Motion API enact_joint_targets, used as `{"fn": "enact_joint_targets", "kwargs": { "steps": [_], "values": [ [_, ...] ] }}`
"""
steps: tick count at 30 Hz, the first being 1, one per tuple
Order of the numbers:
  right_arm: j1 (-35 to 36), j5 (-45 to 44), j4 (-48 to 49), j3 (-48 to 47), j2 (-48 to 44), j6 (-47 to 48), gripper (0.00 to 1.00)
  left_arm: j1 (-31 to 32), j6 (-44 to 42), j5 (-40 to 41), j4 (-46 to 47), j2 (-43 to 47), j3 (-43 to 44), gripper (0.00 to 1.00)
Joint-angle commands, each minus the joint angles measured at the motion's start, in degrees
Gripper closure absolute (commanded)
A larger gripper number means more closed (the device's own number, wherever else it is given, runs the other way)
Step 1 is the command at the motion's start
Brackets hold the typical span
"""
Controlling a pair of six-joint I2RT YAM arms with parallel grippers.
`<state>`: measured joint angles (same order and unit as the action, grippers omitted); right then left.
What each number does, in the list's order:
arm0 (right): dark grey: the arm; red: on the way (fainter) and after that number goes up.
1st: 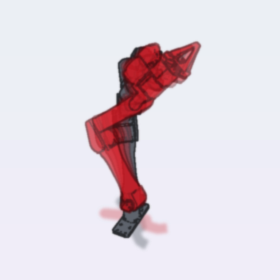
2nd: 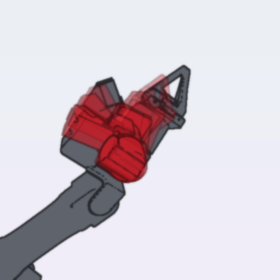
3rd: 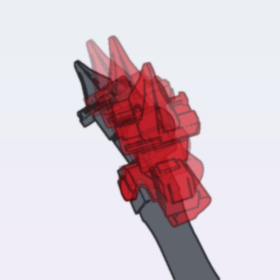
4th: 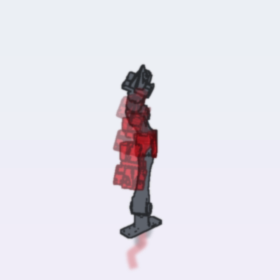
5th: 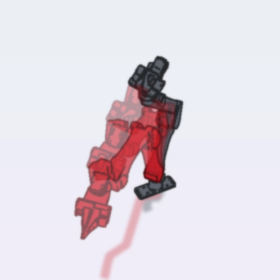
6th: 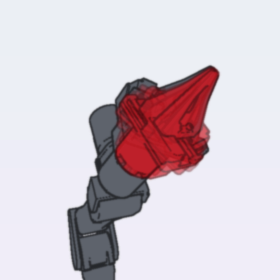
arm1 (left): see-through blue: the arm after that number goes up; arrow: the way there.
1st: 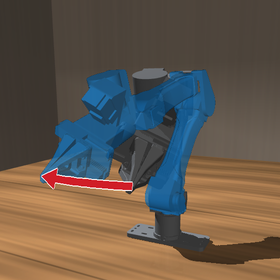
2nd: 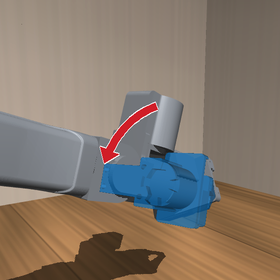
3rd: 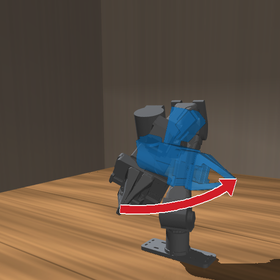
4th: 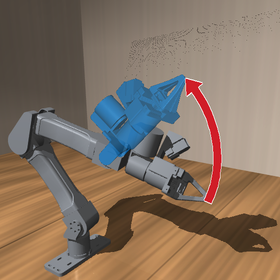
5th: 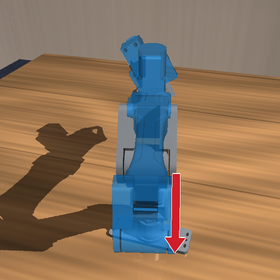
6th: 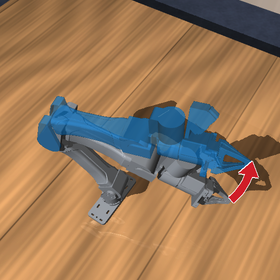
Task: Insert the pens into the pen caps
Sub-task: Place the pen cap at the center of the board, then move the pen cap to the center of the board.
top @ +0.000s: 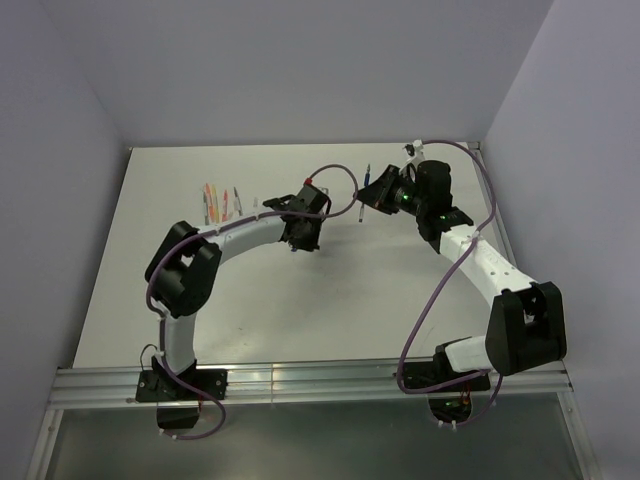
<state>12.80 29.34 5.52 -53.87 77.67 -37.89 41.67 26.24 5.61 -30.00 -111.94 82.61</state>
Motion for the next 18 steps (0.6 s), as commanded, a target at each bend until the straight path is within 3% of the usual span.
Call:
{"fn": "enact_joint_targets", "kwargs": {
  "steps": [1, 18],
  "values": [
    [-0.7, -0.3, 2.2, 0.0, -2.5, 0.0, 1.00, 1.1, 6.7, 1.2, 0.8, -1.3, 0.0, 1.00],
    [-0.7, 0.0, 2.5, 0.3, -2.4, 0.0, 1.00, 1.3, 11.6, 8.4, 1.4, -4.4, -3.1, 1.00]
  ]
}}
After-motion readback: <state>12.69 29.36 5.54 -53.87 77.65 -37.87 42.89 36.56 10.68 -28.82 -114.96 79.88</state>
